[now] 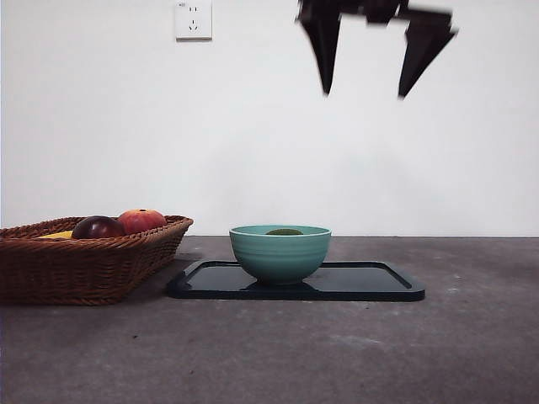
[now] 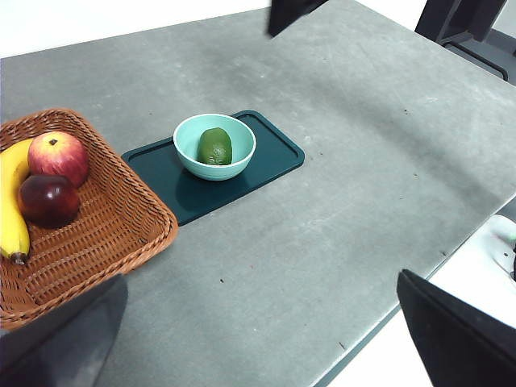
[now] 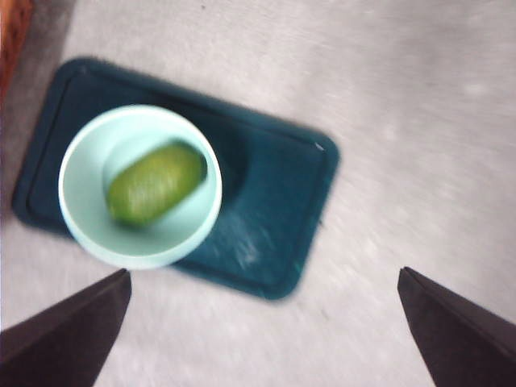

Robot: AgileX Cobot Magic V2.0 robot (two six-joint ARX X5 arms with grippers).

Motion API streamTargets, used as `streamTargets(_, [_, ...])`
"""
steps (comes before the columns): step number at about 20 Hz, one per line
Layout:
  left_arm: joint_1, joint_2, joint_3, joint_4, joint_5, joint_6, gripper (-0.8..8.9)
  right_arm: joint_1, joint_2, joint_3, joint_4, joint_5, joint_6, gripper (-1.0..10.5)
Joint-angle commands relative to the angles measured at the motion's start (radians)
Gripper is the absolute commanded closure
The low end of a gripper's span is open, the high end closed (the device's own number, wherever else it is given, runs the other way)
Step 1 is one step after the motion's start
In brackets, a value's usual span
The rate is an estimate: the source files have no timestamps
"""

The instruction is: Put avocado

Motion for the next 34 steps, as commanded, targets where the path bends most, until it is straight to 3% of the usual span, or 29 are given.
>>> streamTargets(1, [-0.006,0.004,0.009,0.012,-0.006,0.016,2.52,0.051,-0.066,-0.027,-0.042,0.051,-0.009,3.1])
streamTargets(7, [-0.006,0.004,0.009,0.010,-0.006,0.016,2.52,0.209,-0.443,-0.411,0.070,0.102,0.004,3.1])
streamTargets(16, [-0.006,0.004,0.009,0.012,-0.006,0.016,2.52,0.367,-1.125,-0.923,0.106,0.122,0.205,3.1])
streamTargets(22, [-0.006,0.004,0.010,0.018,-0.006,0.013,2.52,0.378,-1.417,-1.047,0.082,0.078,0.198,3.1])
streamTargets(31, [-0.006,0.004,0.010,0.017,-0.006,0.012,2.66,0.378,-1.466,-1.052,0.076,0.056,0.198,3.1])
streamTargets(33, [-0.006,0.004,0.010,0.018,-0.006,0.012,4.06,0.378,-1.466,-1.052,0.077,0.058,0.198,3.5])
streamTargets(34, [-0.006,0.004,0.010,0.016,-0.006,0.012,5.79,0.378,-1.466,-1.052,0.076,0.058,0.198,5.3])
